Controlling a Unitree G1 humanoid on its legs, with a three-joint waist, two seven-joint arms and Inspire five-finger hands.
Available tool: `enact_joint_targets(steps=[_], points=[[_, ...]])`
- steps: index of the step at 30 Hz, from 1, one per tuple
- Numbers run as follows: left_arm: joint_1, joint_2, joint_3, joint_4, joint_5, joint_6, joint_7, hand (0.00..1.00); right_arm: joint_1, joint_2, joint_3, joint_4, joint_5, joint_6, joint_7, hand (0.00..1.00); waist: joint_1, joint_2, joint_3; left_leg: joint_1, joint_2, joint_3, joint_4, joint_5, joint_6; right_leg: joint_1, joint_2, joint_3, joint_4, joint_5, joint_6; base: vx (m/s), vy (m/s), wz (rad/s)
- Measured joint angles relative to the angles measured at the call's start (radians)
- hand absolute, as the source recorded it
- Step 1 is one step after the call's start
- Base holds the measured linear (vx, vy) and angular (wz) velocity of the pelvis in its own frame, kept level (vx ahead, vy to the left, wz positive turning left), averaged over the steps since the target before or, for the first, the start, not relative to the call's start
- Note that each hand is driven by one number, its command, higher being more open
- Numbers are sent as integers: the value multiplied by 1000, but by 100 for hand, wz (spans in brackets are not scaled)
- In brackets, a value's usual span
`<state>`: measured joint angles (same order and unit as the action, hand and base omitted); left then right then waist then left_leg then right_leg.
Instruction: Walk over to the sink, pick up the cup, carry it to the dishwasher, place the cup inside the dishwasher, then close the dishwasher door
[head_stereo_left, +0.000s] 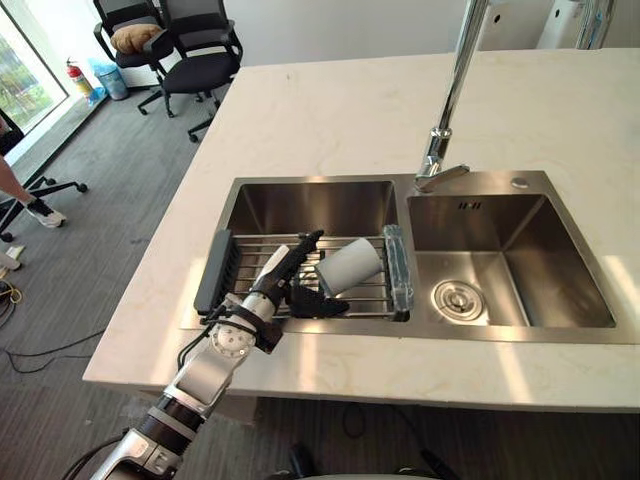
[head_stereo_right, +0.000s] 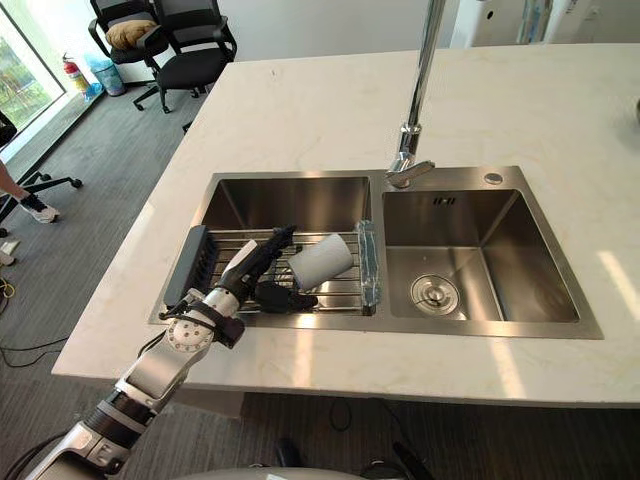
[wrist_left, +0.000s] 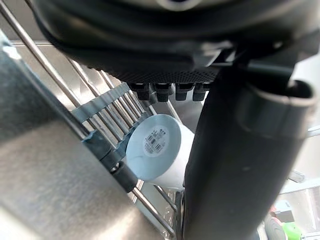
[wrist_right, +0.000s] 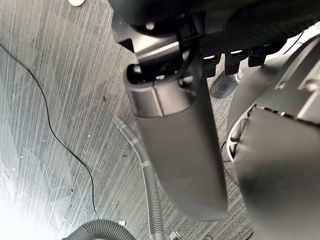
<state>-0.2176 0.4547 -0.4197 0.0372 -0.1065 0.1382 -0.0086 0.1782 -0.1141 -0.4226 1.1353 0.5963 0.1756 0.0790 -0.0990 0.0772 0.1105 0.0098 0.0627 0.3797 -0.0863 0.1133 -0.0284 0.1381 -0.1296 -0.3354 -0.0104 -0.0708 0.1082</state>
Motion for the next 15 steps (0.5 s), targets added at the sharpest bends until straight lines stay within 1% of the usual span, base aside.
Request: enact_joint_targets(steps=[8,15], points=[[-12,-1,-4,57,11,-1,7,100,3,0,4,-7,10,6,0,100,-5,0,0,2,4,12,0,-3,-4,1,3,5,-7,2,0,11,-7,-3],[-44,-1,-20,96,31,-1,14,100,4,-1,17,-10,12,6,1,100,-22,0,0,7,6,17,0,-4,-6,4,4,8,-8,2,0,4,-3,-1]])
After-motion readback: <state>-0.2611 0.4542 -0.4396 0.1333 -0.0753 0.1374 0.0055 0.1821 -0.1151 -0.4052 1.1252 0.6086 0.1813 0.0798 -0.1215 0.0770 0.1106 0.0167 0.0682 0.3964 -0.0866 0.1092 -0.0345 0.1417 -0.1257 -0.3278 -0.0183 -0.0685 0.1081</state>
